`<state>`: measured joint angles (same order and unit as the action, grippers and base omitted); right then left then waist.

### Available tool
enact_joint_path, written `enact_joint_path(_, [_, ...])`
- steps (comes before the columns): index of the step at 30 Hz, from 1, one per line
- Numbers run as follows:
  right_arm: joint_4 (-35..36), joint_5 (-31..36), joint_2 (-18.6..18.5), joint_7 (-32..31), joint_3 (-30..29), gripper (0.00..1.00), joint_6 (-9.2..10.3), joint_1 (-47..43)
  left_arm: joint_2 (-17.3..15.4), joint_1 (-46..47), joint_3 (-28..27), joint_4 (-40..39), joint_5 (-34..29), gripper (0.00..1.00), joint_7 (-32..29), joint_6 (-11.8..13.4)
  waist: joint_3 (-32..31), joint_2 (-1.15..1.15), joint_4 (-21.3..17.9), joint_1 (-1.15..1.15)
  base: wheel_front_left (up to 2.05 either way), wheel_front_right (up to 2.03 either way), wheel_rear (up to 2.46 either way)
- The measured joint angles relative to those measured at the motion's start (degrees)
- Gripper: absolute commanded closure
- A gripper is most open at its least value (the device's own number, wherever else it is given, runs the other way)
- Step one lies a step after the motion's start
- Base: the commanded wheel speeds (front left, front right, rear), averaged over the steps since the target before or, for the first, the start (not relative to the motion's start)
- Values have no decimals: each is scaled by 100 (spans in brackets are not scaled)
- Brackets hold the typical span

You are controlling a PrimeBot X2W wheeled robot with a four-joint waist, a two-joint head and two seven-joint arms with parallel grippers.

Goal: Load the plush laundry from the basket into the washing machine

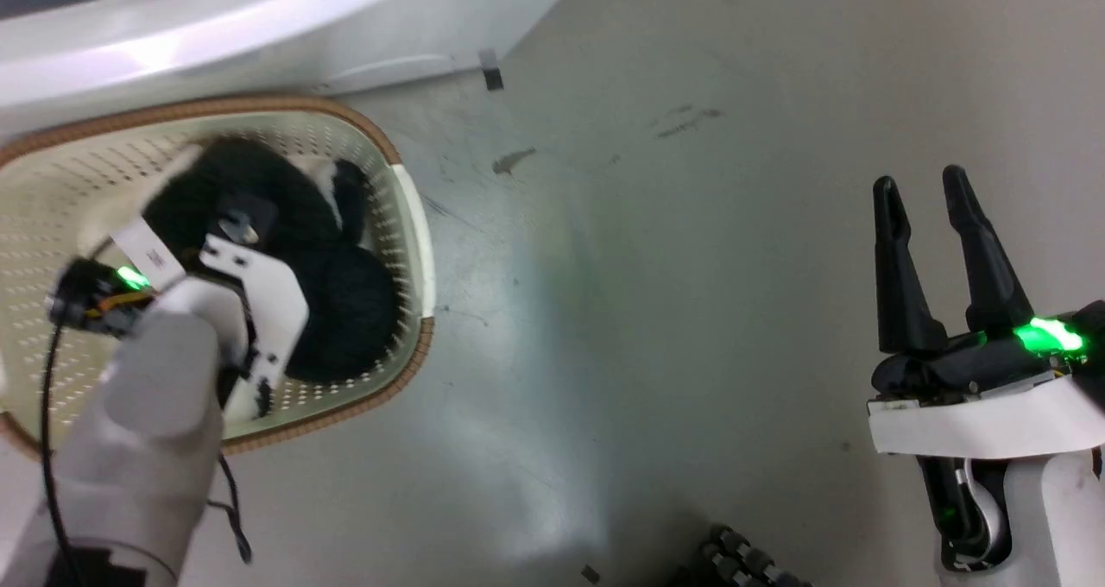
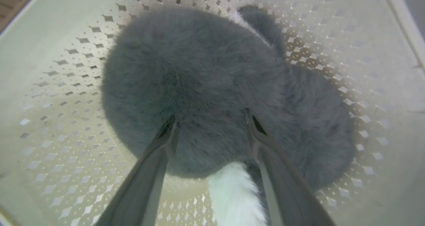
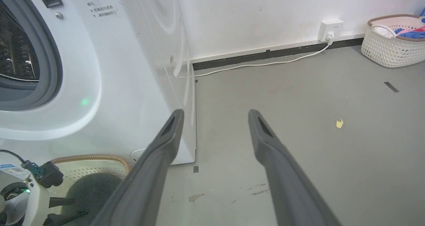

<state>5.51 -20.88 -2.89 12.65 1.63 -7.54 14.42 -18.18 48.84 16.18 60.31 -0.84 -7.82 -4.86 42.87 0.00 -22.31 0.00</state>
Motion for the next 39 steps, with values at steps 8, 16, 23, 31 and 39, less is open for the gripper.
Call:
enact_joint_path(8, [20,-152,1,92,49,0,0,55,-176,641,163,503,43,0,-178,41,436,0,-224,0,0,0,0])
enact_joint_path(16, [52,-345,0,179,-21,0,0,169,-258,1113,337,971,104,0,-233,-36,849,0,-372,-1,0,0,0])
enact_joint_path(23, [52,-350,0,189,21,0,0,196,-249,1187,321,1074,301,0,-308,-34,919,0,-368,-1,0,0,0])
enact_joint_path(31, [41,-210,0,209,-55,0,0,225,-218,1075,343,1144,411,100,-86,-45,739,0,-301,-1,0,0,0])
enact_joint_path(39, [35,67,0,209,-180,0,0,188,27,774,331,1206,615,100,398,-60,344,0,-91,0,0,0,0])
